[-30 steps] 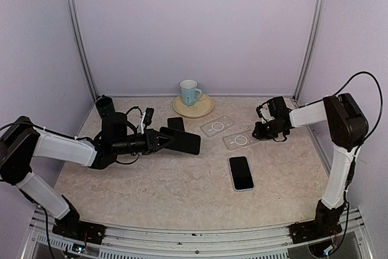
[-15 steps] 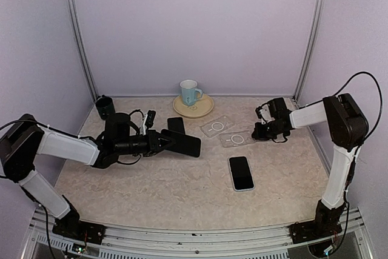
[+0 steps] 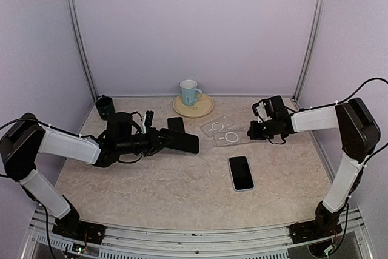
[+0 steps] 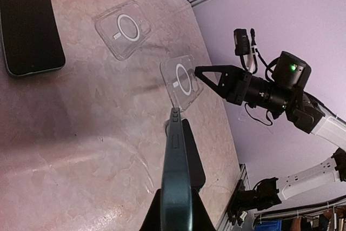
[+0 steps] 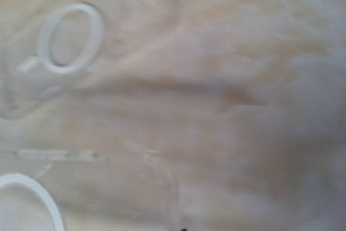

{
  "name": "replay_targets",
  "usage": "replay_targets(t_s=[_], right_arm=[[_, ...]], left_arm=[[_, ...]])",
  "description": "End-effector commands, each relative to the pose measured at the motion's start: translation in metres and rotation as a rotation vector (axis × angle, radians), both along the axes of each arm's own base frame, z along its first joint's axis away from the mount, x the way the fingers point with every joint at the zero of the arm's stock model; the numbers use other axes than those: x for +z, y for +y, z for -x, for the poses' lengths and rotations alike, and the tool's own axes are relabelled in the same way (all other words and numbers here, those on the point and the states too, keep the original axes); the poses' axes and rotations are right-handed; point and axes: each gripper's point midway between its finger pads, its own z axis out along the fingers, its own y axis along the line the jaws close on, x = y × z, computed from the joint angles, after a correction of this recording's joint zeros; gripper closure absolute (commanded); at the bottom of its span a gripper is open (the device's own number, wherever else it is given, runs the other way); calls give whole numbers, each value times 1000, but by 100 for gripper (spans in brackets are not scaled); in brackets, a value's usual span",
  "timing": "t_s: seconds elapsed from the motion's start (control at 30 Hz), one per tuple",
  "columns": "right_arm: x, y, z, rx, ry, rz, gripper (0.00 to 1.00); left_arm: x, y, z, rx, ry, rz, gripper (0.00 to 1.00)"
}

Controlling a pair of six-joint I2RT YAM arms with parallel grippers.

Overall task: Put the phone into the phone case
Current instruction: Pick up the phone case from the center of the board, then place the phone case at the center of the board.

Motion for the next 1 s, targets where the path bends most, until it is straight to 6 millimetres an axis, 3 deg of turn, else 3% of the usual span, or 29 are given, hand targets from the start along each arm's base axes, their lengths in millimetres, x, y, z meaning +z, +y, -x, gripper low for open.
replay_targets(t_s=[0.0,0.17,0.3,0.53,0.83,0.97], right_arm=[[29,17,6,-36,-61,-1,100],[41,41,16,-45,-87,-10,100],[41,70,30,-31,-83,-15,100],[21,106,51,4,-43,-18,100],[-5,152,75,69,48,-78,100],[-14,164,83,88,72,-83,100]], left_arm=[[33,-7,-6,41,-52,66,100],[45,-6,-5,94,-63,94,100],[51,5,-5,176,-51,108,100],[73,30,2,282,-127,90,100],[63,45,13,314,-112,70,100],[60,51,14,339,-112,57,100]])
